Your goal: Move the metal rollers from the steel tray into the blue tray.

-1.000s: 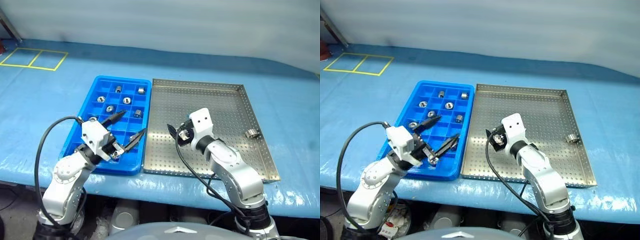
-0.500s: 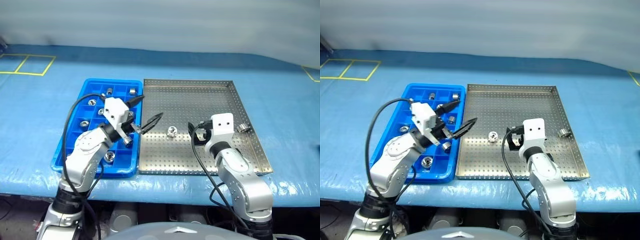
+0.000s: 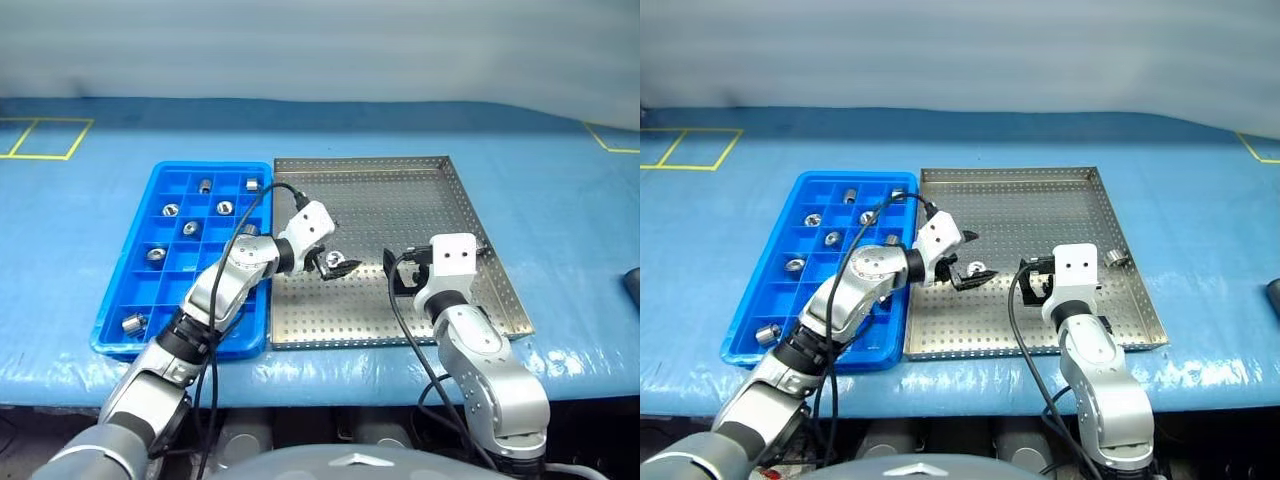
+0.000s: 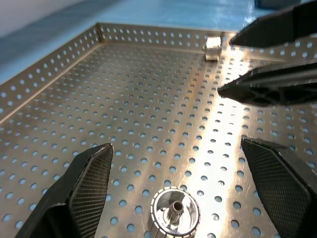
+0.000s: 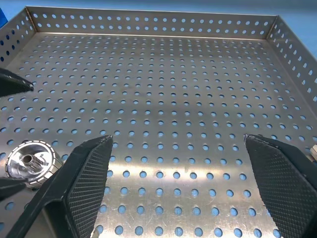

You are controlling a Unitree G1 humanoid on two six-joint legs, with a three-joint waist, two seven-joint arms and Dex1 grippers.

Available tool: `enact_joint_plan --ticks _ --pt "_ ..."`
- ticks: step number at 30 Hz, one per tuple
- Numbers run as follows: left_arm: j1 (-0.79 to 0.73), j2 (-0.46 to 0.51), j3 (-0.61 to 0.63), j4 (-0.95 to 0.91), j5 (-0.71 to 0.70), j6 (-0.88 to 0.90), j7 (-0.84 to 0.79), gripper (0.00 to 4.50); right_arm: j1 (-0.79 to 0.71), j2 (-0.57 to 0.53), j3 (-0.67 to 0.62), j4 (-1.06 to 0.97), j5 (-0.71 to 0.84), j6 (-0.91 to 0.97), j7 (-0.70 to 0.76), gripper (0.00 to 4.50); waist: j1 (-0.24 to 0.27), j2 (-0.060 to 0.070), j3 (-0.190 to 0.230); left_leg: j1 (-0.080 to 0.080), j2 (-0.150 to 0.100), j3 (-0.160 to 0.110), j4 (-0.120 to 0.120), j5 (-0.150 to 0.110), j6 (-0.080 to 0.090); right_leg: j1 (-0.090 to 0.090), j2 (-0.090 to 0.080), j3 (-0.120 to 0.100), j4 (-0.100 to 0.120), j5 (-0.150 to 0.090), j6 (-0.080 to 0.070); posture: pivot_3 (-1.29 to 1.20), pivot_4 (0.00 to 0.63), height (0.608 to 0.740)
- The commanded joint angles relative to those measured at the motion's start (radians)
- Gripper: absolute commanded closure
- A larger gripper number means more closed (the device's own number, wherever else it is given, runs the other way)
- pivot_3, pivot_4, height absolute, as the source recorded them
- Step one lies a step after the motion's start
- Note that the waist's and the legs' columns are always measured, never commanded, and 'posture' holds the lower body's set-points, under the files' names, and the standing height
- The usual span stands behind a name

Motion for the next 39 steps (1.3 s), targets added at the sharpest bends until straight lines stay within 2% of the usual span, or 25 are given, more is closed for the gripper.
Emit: enact_joint_plan --ticks 1,5,13,21,22,26,30,39 --pt "-0.031 -0.008 -0.016 0.038 0.045 -0.039 -0.024 0.00 0.014 0.014 0.005 -0.051 -0.007 -0.015 -0.012 0.01 -0.001 0.000 0.000 0.000 0.000 0.000 0.000 0.000 0.000 0.000 0.000 0.000 0.000 0.000 0.000 0.00 0.150 0.740" --pt "-0.036 -0.001 -0.044 0.089 0.106 -0.079 -0.042 0.00 0.030 0.029 0.018 -0.059 -0.010 -0.021 -0.013 0.01 -0.007 0.000 0.000 0.000 0.000 0.001 0.000 0.000 0.000 0.000 0.000 0.001 0.000 0.000 0.000 0.00 0.150 0.740" --pt "-0.048 -0.058 -0.045 0.210 0.147 -0.123 -0.067 0.00 0.015 0.025 0.030 -0.049 -0.014 -0.022 -0.001 0.01 -0.010 0.000 0.000 0.000 0.000 0.001 0.001 0.000 0.000 -0.001 0.000 0.001 0.000 0.001 0.001 0.01 0.150 0.740" --pt "-0.050 -0.080 0.007 0.206 0.130 -0.100 -0.060 2.62 0.007 0.020 0.029 -0.045 -0.014 -0.021 0.002 0.00 -0.011 0.000 0.000 0.000 0.000 0.001 0.001 0.000 0.000 -0.001 0.000 0.001 0.000 0.001 0.001 0.01 0.150 0.740" --pt "-0.045 -0.076 0.020 0.190 0.125 -0.090 -0.056 2.77 0.007 0.020 0.029 -0.044 -0.014 -0.021 0.002 0.00 -0.011 0.000 0.000 0.000 0.000 0.001 0.001 0.000 0.000 -0.001 0.000 0.002 0.000 0.001 0.001 0.01 0.150 0.740" --pt "-0.020 -0.069 0.122 0.092 0.065 -0.032 -0.026 2.77 -0.001 0.020 0.034 -0.040 -0.009 -0.020 0.009 0.00 -0.016 0.000 0.000 0.000 0.000 0.001 0.001 0.000 0.000 -0.001 0.000 0.002 0.001 0.001 0.001 0.02 0.150 0.740" --pt "0.019 -0.074 0.268 -0.090 -0.006 0.078 0.062 2.77 -0.027 0.013 0.063 -0.030 -0.001 -0.016 0.033 0.00 -0.019 0.000 0.000 0.000 0.000 0.001 0.001 0.000 0.000 -0.001 0.000 0.002 0.001 0.001 0.001 0.08 0.150 0.740" --pt "0.203 -0.036 0.451 -0.417 0.027 0.228 0.312 2.77 -0.100 -0.033 0.151 0.035 0.008 -0.037 0.123 0.00 0.002 0.000 0.000 0.001 0.000 0.000 0.000 0.000 0.000 0.000 0.000 0.002 0.001 0.001 0.001 0.20 0.150 0.740"
